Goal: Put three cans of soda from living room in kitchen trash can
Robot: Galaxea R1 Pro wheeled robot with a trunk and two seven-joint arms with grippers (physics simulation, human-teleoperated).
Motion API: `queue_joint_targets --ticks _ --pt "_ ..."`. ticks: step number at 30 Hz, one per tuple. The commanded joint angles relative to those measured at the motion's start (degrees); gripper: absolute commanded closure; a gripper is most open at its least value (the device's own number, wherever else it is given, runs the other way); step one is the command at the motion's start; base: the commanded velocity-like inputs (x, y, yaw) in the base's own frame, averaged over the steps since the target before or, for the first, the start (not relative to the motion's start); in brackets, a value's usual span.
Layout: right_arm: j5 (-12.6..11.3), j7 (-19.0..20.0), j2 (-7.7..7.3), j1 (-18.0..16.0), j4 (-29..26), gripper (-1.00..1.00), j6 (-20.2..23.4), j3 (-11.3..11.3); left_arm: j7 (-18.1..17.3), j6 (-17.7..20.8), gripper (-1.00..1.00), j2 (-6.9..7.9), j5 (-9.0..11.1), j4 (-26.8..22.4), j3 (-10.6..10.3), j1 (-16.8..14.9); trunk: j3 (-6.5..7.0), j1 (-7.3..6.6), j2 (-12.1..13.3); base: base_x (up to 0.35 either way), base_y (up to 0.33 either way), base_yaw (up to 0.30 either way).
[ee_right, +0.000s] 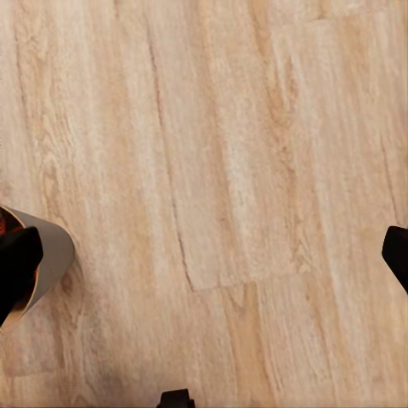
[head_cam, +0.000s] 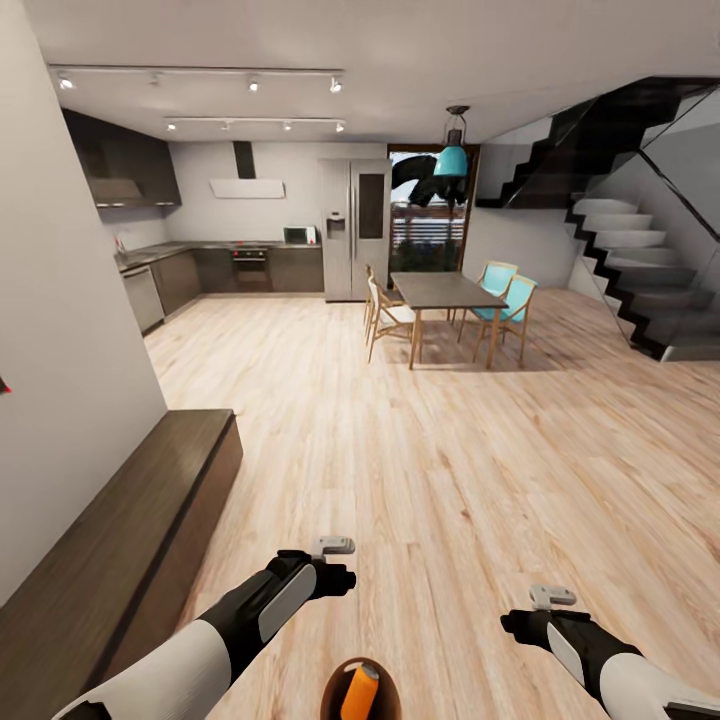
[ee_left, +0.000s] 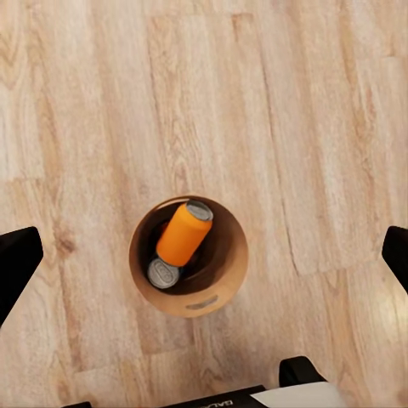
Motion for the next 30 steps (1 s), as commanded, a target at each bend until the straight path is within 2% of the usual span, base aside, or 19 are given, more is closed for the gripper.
queue_joint_targets --ticks 1,21,24,27,30 --pt "0.0 0.0 0.00 0.0 0.0 -1.00 0.0 0.0 0.0 0.0 -1.00 0.00 0.0 0.0 0.0 0.0 0.24 -0.22 0.4 0.000 0.000 -0.006" --pt "-0.2 -0.2 -0.57 0.0 0.0 -1.00 0.5 -0.1 0.0 -0.2 -1.00 0.06 0.0 1.5 0.0 0.0 3.98 -4.62 8.4 0.000 0.000 -0.001" --pt "-0.3 -1.9 -0.82 0.5 0.3 -1.00 0.6 -0.2 0.0 -0.3 -1.00 0.08 0.2 2.2 0.0 0.3 4.52 -5.28 9.6 0.000 0.000 0.000" --pt "-0.4 -4.8 -0.89 2.6 0.5 -1.00 0.6 -0.3 0.0 -0.3 -1.00 0.04 0.2 4.2 0.0 1.4 5.06 -5.93 10.9 0.000 0.000 0.000" --pt "-0.5 -5.7 -0.88 3.6 0.6 -1.00 0.6 -0.3 0.0 -0.3 -1.00 0.04 0.2 5.6 0.0 1.8 5.42 -6.37 11.7 0.000 0.000 0.000"
